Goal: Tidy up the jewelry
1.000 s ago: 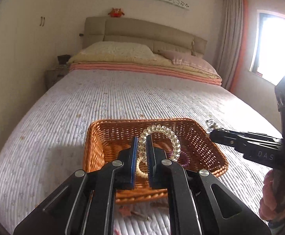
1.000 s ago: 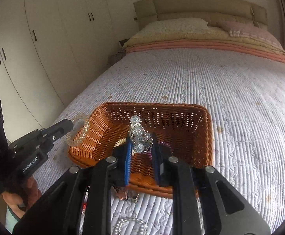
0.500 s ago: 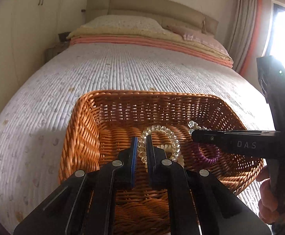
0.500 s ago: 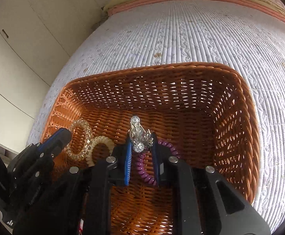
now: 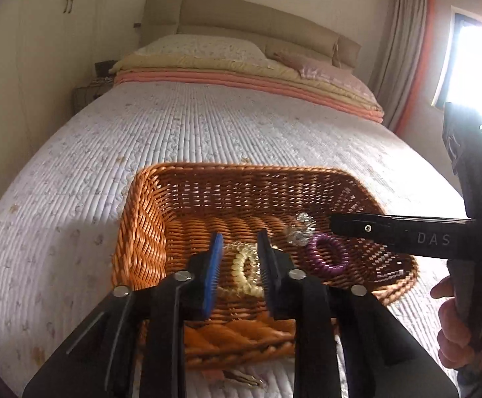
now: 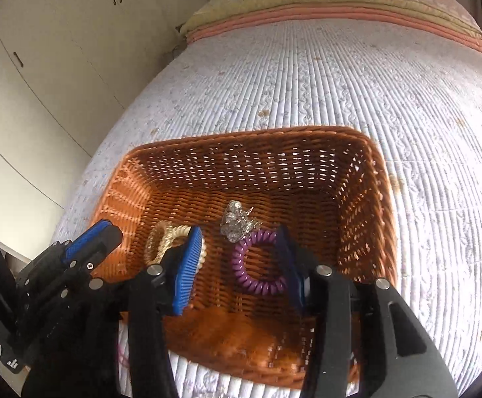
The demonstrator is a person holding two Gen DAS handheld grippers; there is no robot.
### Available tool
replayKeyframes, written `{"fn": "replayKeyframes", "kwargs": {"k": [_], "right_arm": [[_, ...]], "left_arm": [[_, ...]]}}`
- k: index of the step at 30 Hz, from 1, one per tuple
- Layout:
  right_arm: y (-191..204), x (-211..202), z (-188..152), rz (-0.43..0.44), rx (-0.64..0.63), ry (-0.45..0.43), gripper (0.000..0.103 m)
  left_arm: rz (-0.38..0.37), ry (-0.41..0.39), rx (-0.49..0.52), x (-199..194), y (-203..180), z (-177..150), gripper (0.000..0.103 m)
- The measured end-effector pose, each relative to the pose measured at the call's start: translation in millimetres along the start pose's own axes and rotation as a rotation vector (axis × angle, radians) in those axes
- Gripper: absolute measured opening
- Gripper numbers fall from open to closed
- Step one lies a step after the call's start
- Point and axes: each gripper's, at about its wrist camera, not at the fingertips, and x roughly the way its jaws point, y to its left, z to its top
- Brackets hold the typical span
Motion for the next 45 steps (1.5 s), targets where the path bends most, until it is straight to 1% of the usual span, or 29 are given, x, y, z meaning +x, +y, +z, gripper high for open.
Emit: {"fn": "replayKeyframes", "kwargs": {"k": [2,5,7,10,14,19,21,22,25,28,30,33,37,39,45], "right_arm": [[4,-17,-5,0.017,-0.01,-0.017,0.044],[11,-48,-17,0.047,-0.025,-0.052,0.044],[16,-69,-26,0.063,-0.043,-0.079,0.044],[24,-97,-45,0.066,-0.083,-0.119,0.044],[30,-114,-74,0.026,-0.145,-0.144,0.044],[21,-108,-106,0.042,-0.133,-0.11,0.043],[17,-102,-116,0.046,-0.119,-0.091,0.043],[14,-99,-122,0.041,-0.112,-0.081,0.038],[6,-85,-134,0.027,-0.098,-0.049,0.033],[-2,-69,-144,0.015,-0.085,-0.014,0.027],[-7,-58,-150,0.014,-0.078,0.008,0.024],[-12,-45,-155,0.013,-0.077,0.027,0.024],[-12,-33,-160,-0.001,-0.093,0.036,0.024],[-9,-32,-162,-0.016,-0.113,0.025,0.024],[2,-26,-163,-0.076,-0.172,0.014,0.024]], "left_arm": [[-0.008,-0.029,0.001,-19,-5,0,0.033],[-0.021,-0.073,0.012,-54,-12,-2,0.037],[-0.025,-0.104,0.022,-76,-17,-4,0.037],[-0.042,-0.142,0.013,-108,-19,-19,0.037],[-0.039,-0.138,-0.006,-134,-19,-45,0.037],[-0.029,-0.094,-0.005,-146,-18,-80,0.037],[-0.028,-0.069,-0.001,-146,-18,-92,0.037],[-0.026,-0.06,-0.002,-146,-16,-98,0.037],[-0.028,-0.012,-0.02,-138,-10,-114,0.037],[-0.023,0.053,-0.047,-123,0,-127,0.037],[-0.025,0.098,-0.052,-112,6,-134,0.035],[-0.027,0.147,-0.037,-97,8,-141,0.035],[-0.022,0.167,-0.014,-86,0,-145,0.035],[-0.013,0.172,0.001,-82,-4,-144,0.035],[0.043,0.193,0.037,-62,-14,-141,0.035]]}}
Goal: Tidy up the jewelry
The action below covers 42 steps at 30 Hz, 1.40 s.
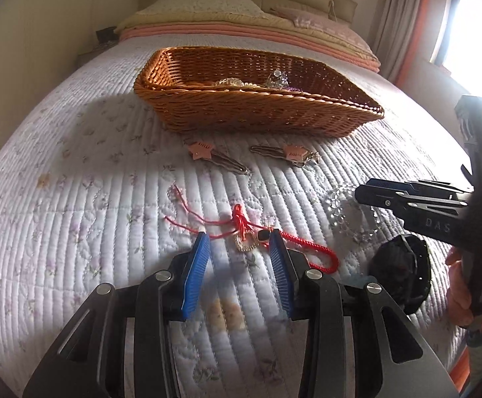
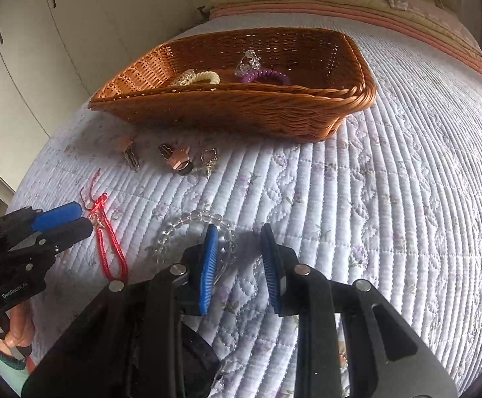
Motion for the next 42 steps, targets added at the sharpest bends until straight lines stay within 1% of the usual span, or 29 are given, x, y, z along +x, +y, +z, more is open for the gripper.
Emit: {"fn": "replayKeyframes", "kwargs": {"k": [5,7,11,13,15,16,18,19,23,25,28,32,36,37,39,40,42], "right_arm": [[13,3,-3,-0.084,-0.073,-0.019,0.023],[14,2,-4,-0.088,-0.077,-0.026,0.023],[10,1,-5,-0.069,-0.061,-0.03,0.023],[11,1,-5,-0.075,-0.063,-0.034,0.023],[10,0,-5,-0.076,-0.06,-0.037,0.022],[11,1,-5,-0.076,-0.058,-0.038,0.022],[10,1,-5,-0.072,-0.056,-0.039,0.022],[10,1,-6,-0.069,-0.054,-0.038,0.022],[8,1,-6,-0.057,-0.048,-0.036,0.022],[8,1,-6,-0.055,-0.046,-0.037,0.022],[7,1,-6,-0.05,-0.044,-0.037,0.022],[7,0,-6,-0.057,-0.047,-0.043,0.022],[9,0,-7,-0.065,-0.047,-0.046,0.021],[9,0,-7,-0.063,-0.046,-0.046,0.021],[9,1,-7,-0.057,-0.042,-0.043,0.021],[9,1,-7,-0.053,-0.039,-0.042,0.021],[8,1,-6,-0.048,-0.035,-0.041,0.021]], "left_arm": [[0.023,-0.003,0.024,4,-4,2,0.038],[0.021,-0.005,0.024,3,-3,2,0.037],[0.028,0.002,0.017,-2,7,-3,0.026],[0.021,0.003,0.002,-6,15,-5,0.024],[0.017,0.006,-0.013,-8,21,-6,0.019],[0.015,0.005,-0.024,-9,25,-7,0.018],[-0.002,0.002,-0.034,-10,27,-6,0.018],[-0.021,0.002,-0.026,-11,25,-6,0.018],[-0.063,0.025,0.012,-11,12,-8,0.019],[-0.099,0.028,0.006,-12,7,-8,0.019],[-0.072,0.029,0.006,-11,4,-8,0.019],[-0.103,0.024,-0.009,-18,8,-11,0.019],[-0.092,0.01,-0.026,-19,13,-12,0.019],[-0.097,0.024,-0.026,-15,14,-9,0.019],[-0.093,0.039,-0.007,-8,11,-5,0.022],[-0.085,0.045,0.013,-4,8,-4,0.026],[-0.03,0.047,0.071,0,-1,-2,0.027]]}}
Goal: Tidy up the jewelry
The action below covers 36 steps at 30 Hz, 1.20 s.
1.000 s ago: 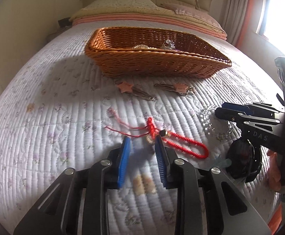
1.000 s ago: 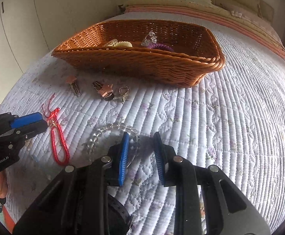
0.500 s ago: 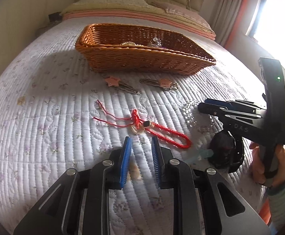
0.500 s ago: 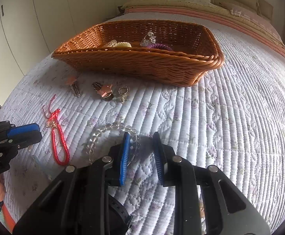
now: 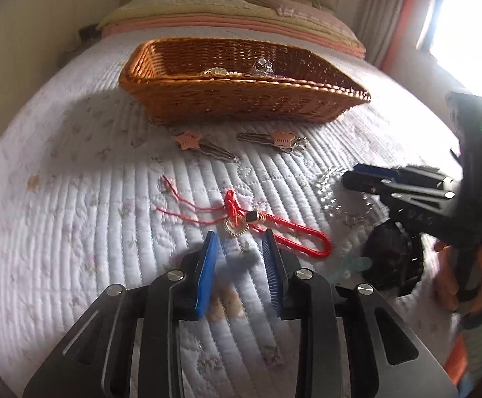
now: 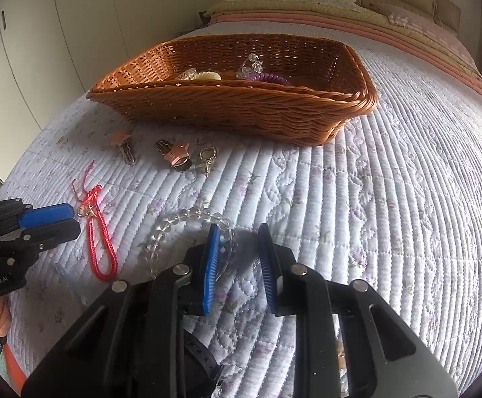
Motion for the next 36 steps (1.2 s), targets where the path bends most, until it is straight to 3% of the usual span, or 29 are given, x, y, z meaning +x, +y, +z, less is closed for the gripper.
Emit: {"fn": "replayKeyframes", "kwargs": {"k": [4,10,12,15,27,28,29,31,36], "right_arm": [[-3,1,1,0.012,0.004,0.002,0.021],[-4,1,1,0.017,0.005,0.002,0.021],[-4,1,1,0.016,0.004,0.0,0.021],[-4,0,0,0.016,0.003,-0.007,0.01],[-11,-13,-6,0.034,0.06,-0.051,0.006],[-13,-16,-7,0.037,0.068,-0.057,0.006],[-14,-17,-8,0.041,0.076,-0.063,0.006],[-18,-20,-8,0.049,0.096,-0.067,0.006],[-23,-18,-7,0.046,0.12,-0.051,0.006]], "left_arm": [[0.091,0.003,0.108,12,-15,6,0.029],[0.084,-0.004,0.183,20,-17,13,0.03],[0.095,-0.008,0.217,21,-22,13,0.026],[0.104,-0.016,0.25,20,-28,11,0.014],[0.049,-0.078,0.105,-13,-9,-7,0.013],[0.029,-0.093,0.087,-18,-7,-9,0.012],[0.0,-0.103,0.066,-22,-4,-9,0.001],[-0.036,-0.112,0.037,-27,-1,-9,0.0],[-0.029,-0.092,0.026,-23,1,-12,0.0]]}}
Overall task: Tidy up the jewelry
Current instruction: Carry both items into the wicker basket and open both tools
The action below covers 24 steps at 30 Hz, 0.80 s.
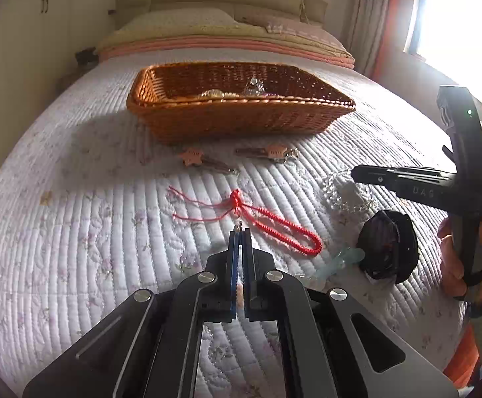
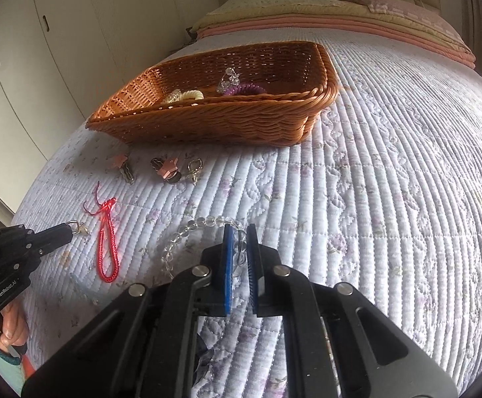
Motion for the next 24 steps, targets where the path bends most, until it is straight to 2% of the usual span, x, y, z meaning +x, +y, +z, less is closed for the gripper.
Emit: {"fn": "replayKeyframes", "kwargs": {"k": [6,14,24], "right_arm": [[-7,-4,1,-0.005,0.038,-0.018,0.006],[-4,-18,2,0.014,0.025,-0.045,0.006],[0,-40,14,0.108,0.053,-0.064,0.006]], "left_arm": [[-0.045,-0.02,-0.049,-6,13,0,0.0],[-0.063,-0.062,-0.066,-17,15,2,0.0],[-0.079,-0.125,-0.056,-31,6,17,0.0]]}}
